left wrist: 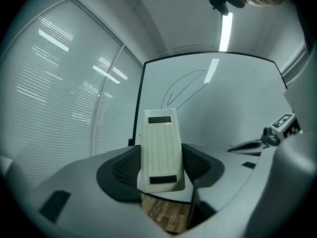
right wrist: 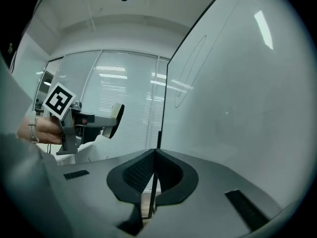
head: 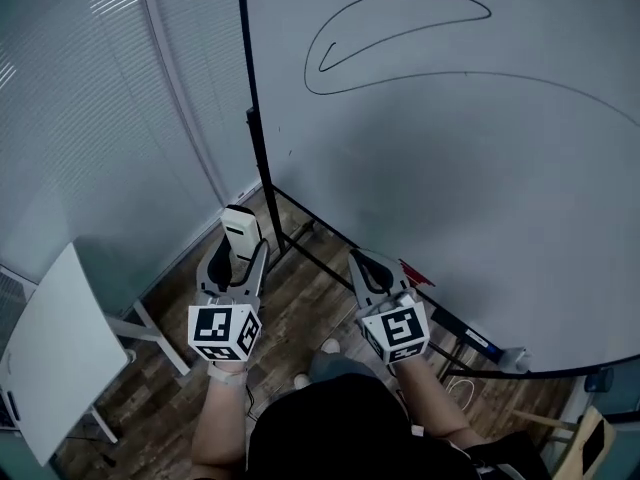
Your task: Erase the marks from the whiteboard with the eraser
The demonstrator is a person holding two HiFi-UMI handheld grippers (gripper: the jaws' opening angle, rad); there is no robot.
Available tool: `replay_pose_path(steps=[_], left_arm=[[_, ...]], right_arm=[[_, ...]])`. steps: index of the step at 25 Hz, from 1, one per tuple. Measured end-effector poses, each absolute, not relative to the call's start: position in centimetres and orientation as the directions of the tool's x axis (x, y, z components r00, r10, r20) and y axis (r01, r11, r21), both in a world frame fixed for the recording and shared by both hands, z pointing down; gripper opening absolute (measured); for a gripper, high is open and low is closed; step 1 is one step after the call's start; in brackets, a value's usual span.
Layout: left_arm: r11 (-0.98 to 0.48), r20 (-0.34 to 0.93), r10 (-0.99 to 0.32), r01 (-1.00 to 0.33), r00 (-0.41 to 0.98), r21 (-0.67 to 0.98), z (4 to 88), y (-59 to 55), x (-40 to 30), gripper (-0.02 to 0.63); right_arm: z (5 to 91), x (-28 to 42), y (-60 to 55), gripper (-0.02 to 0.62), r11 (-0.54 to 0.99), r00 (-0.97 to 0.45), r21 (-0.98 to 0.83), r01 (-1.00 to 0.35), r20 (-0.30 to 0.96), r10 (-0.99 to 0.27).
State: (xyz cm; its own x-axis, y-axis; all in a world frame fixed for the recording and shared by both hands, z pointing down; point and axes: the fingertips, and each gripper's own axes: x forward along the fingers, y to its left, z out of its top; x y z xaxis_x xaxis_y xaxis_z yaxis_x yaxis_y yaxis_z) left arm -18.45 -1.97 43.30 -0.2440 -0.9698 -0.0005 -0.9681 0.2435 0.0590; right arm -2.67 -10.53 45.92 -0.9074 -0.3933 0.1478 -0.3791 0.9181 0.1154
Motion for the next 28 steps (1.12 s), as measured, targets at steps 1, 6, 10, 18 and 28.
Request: replay_pose_path(steps=[1,6,10,18,28], left_arm=[[0.233,-0.016,-0.972,-0.971,-0.234,0.048,42.6,-3.8,-19.0,0.264],[0.171,-0.076,-0.982,-0.985,-0.171,0.01,40.0,-12.8,-21.2,0.264],[0.142,-0.116,-0.983,-0.989,-0.145,0.035,38.7,-18.1,-22.6,0.264],[0.029,-0.224,-0.974,-0.999,-0.032,0.014,35.5,-26.0,-24.2,0.264],[-0.05,-0.299,-0.952,-0.997,0.063,-0.05,33.8,-28.4,-24.8,0.264]], right_arm=[[46.0,-2.9,-11.6,0.026,0.913,-0.902,0.117,-0.39,0.151,-0.405],[45.4,-3.5,-16.7,0.026,0.887,-0.876,0.135,-0.441,0.148,-0.458],[44.5,-3.9,-18.8,0.026,0.887,-0.876,0.096,-0.451,0.145,-0.461],[42.8,-4.1,-20.8,0.026,0.798,-0.789,0.179,-0.575,0.137,-0.599],[43.8,-2.6,-18.8,0.026,0.601,-0.585,0.191,-0.776,0.138,-0.799]])
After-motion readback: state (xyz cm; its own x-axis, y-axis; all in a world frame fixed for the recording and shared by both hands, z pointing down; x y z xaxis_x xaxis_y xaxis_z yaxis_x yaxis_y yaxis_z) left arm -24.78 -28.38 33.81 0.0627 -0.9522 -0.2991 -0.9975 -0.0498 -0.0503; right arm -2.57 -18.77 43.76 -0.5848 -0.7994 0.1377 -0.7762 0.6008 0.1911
